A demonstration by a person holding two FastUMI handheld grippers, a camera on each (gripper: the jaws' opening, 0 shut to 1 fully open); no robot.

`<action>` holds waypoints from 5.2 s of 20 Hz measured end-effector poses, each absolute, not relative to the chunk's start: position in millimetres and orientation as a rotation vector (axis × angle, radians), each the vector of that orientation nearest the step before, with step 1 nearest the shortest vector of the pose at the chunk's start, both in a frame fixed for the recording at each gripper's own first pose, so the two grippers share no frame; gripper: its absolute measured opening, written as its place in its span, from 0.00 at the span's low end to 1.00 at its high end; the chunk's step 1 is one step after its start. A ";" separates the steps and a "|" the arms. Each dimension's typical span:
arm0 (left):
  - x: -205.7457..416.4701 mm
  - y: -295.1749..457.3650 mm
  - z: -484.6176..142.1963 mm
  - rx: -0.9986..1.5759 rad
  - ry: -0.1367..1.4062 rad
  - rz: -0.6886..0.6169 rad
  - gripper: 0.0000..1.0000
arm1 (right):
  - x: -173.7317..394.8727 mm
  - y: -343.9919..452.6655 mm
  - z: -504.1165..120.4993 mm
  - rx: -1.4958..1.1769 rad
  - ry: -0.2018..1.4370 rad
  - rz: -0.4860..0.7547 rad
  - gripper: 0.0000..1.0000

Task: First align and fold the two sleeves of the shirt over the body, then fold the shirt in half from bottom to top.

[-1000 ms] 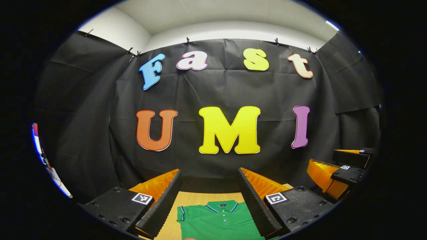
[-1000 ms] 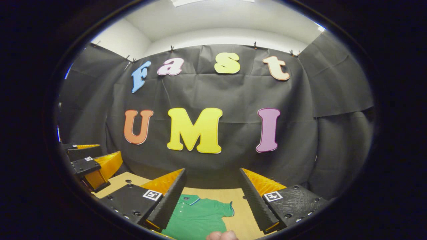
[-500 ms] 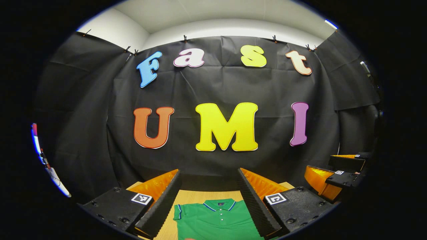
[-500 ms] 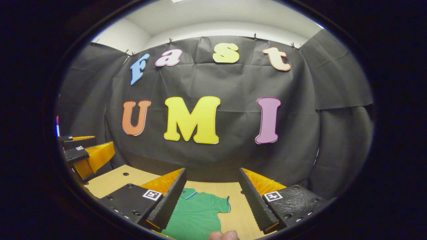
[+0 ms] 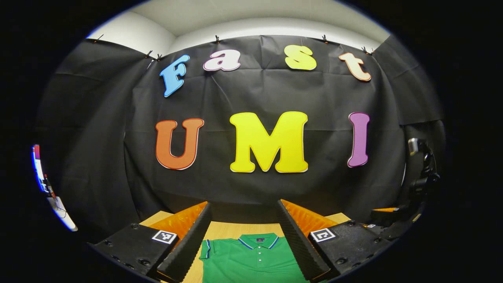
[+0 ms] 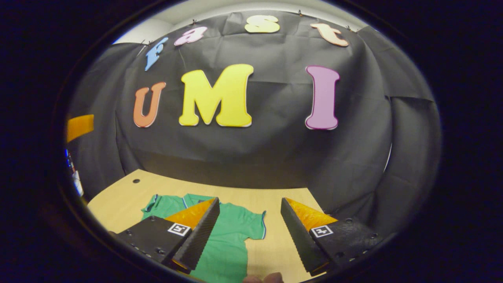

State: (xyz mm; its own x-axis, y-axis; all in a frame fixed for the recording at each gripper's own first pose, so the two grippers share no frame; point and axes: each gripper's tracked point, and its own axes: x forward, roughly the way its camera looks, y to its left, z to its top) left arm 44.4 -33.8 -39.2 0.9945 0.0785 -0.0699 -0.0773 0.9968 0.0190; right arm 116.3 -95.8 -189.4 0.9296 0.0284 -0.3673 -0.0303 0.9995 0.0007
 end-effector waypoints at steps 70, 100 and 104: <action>101.8 108.9 -257.3 0.001 0.516 0.010 1.00 | 116.3 33.6 -199.8 0.014 0.566 0.097 0.96; 173.3 141.2 -406.5 -0.097 0.705 -0.057 0.09 | 39.2 -43.8 -224.5 0.049 0.683 -0.147 0.96; 177.3 120.3 -375.1 -0.055 0.683 -0.086 0.07 | 37.6 -49.5 -216.5 0.040 0.656 -0.154 0.96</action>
State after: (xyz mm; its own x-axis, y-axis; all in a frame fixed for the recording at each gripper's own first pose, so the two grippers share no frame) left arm 177.3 120.3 -375.1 0.7726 -0.0970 -0.6275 0.0611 0.9950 -0.0786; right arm 37.6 -49.5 -216.5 0.7815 -0.1295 -0.6103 0.1548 0.9879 -0.0113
